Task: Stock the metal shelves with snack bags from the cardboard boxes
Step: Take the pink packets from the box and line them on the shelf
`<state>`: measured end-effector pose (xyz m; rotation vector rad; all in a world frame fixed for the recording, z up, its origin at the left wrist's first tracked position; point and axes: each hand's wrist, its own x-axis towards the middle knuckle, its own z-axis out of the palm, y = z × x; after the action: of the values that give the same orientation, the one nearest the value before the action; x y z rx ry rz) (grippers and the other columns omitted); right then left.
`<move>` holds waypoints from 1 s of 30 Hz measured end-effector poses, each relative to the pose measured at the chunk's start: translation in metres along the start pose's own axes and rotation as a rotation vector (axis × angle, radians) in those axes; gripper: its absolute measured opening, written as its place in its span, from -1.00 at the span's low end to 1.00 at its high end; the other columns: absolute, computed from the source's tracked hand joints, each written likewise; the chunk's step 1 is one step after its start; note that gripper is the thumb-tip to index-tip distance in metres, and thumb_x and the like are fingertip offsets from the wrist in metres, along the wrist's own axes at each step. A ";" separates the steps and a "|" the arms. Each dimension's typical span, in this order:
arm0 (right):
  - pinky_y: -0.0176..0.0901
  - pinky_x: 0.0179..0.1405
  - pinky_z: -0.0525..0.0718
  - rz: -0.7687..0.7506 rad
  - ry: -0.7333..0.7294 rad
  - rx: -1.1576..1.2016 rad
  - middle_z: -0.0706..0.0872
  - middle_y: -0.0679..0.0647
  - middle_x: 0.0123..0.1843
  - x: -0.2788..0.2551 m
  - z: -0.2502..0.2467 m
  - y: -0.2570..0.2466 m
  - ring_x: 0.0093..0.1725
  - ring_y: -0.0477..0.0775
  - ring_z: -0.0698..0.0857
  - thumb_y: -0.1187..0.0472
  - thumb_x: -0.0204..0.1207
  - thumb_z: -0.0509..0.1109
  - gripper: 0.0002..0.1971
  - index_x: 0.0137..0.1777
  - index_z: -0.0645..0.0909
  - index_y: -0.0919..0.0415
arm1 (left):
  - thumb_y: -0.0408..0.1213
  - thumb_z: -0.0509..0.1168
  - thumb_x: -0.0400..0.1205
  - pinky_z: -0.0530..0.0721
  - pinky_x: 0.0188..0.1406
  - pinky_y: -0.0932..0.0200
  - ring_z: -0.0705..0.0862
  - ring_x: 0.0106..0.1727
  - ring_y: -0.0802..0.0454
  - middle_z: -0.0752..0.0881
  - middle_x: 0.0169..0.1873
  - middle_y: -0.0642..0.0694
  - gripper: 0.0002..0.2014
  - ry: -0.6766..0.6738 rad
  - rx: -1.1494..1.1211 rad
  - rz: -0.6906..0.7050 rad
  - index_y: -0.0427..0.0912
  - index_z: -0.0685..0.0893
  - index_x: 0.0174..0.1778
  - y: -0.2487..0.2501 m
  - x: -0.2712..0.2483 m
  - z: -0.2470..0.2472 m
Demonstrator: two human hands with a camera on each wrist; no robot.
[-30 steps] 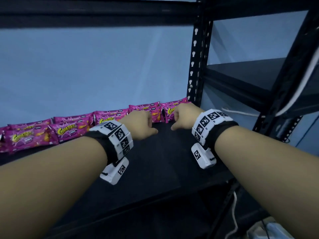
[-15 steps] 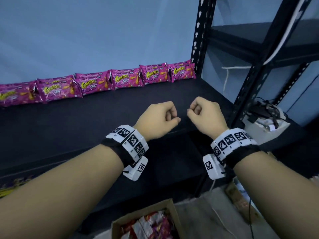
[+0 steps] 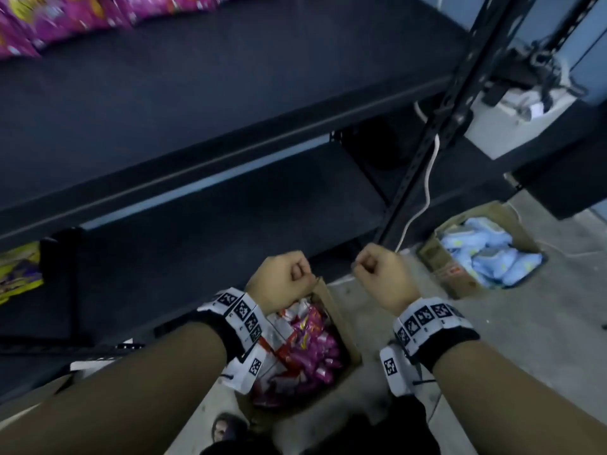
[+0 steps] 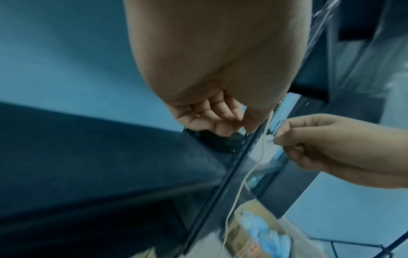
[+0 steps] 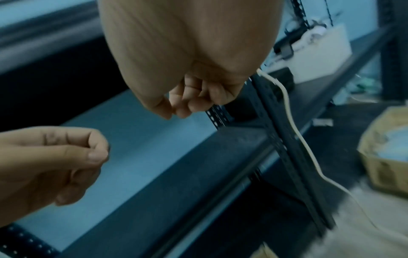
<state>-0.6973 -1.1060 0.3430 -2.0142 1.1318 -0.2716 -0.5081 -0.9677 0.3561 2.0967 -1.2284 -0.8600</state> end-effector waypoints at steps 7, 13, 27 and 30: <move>-0.04 -0.28 0.67 0.263 -0.175 -0.007 0.73 -0.04 -0.34 -0.018 0.112 0.102 -0.29 0.04 0.72 0.12 0.55 0.43 -0.89 -0.20 0.59 -0.05 | -0.17 0.48 0.62 0.45 -0.32 0.39 0.55 -0.39 0.27 0.62 -0.45 0.15 -0.87 -0.115 0.050 -0.285 0.03 0.68 -0.21 -0.127 -0.007 0.092; 0.02 -0.05 0.71 0.459 -0.310 -0.013 0.69 -0.06 -0.23 -0.014 0.205 0.182 -0.16 0.10 0.71 0.13 0.63 0.34 -0.97 -0.05 0.59 0.03 | -0.09 0.46 0.64 0.48 -0.25 0.33 0.66 -0.16 0.15 0.68 -0.27 0.14 -0.85 -0.216 0.118 -0.430 0.05 0.63 -0.18 -0.212 0.008 0.175; -0.02 0.00 0.70 0.842 -0.339 -0.025 0.79 0.21 0.25 0.050 0.429 0.357 0.17 0.30 0.78 -0.11 0.74 0.29 -0.56 0.37 0.64 0.24 | 0.00 0.48 0.64 0.61 0.15 0.07 0.69 0.26 -0.18 0.72 0.27 -0.17 -0.47 -0.313 0.173 -0.549 -0.32 0.62 0.38 -0.404 0.122 0.356; -0.04 -0.07 0.63 0.870 -0.317 -0.047 0.79 0.22 0.23 0.058 0.456 0.379 0.16 0.34 0.78 -0.15 0.78 0.19 -0.53 0.36 0.63 0.23 | -0.05 0.53 0.62 0.63 0.26 0.03 0.70 0.30 -0.21 0.73 0.23 -0.21 -0.41 -0.303 0.134 -0.590 -0.33 0.57 0.45 -0.434 0.128 0.390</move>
<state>-0.6612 -1.0172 -0.2448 -1.3572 1.6690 0.5005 -0.5221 -0.9521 -0.2405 2.5580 -0.8162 -1.4280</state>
